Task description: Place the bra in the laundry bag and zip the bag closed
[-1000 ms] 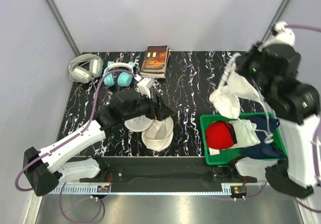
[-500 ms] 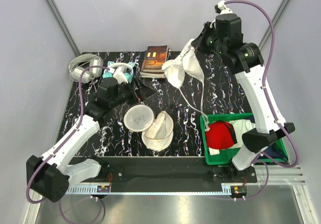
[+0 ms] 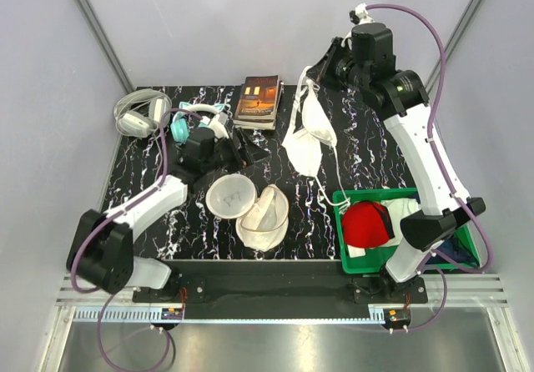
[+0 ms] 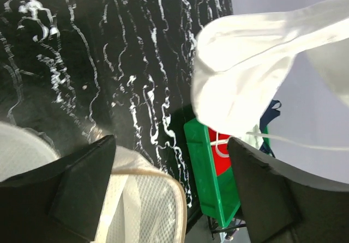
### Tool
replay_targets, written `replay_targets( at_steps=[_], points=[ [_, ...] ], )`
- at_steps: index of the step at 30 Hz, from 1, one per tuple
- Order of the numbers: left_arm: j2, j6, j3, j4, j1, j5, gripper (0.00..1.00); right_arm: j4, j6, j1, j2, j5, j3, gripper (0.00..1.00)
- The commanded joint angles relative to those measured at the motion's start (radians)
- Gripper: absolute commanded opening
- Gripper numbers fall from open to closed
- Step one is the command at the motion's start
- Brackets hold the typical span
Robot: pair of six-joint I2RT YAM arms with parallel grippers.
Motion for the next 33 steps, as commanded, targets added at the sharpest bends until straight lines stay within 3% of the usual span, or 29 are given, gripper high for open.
replay_targets(
  at_steps=[1, 3, 9, 18, 27, 33],
  points=[
    [0.072, -0.034, -0.017, 0.265, 0.004, 0.096, 0.81, 0.069, 0.035, -0.013, -0.033, -0.062, -0.082, 0.0],
    [0.117, -0.043, -0.018, 0.305, 0.002, 0.105, 0.74, 0.097, 0.054, -0.016, -0.038, -0.085, -0.111, 0.0],
    [0.191, -0.052, -0.009, 0.31, -0.004, 0.07, 0.75, 0.166, 0.081, -0.028, -0.051, -0.136, -0.238, 0.0],
    [0.247, -0.041, 0.023, 0.258, -0.007, 0.026, 0.75, 0.302, 0.101, -0.166, -0.036, -0.239, -0.493, 0.0],
    [0.393, -0.02, 0.141, 0.21, -0.007, 0.041, 0.77, 0.335, 0.014, -0.203, 0.068, -0.19, -0.48, 0.0],
    [0.477, 0.021, 0.247, 0.147, -0.007, 0.041, 0.81, 0.361, 0.075, -0.203, 0.128, -0.184, -0.499, 0.0]
  ],
)
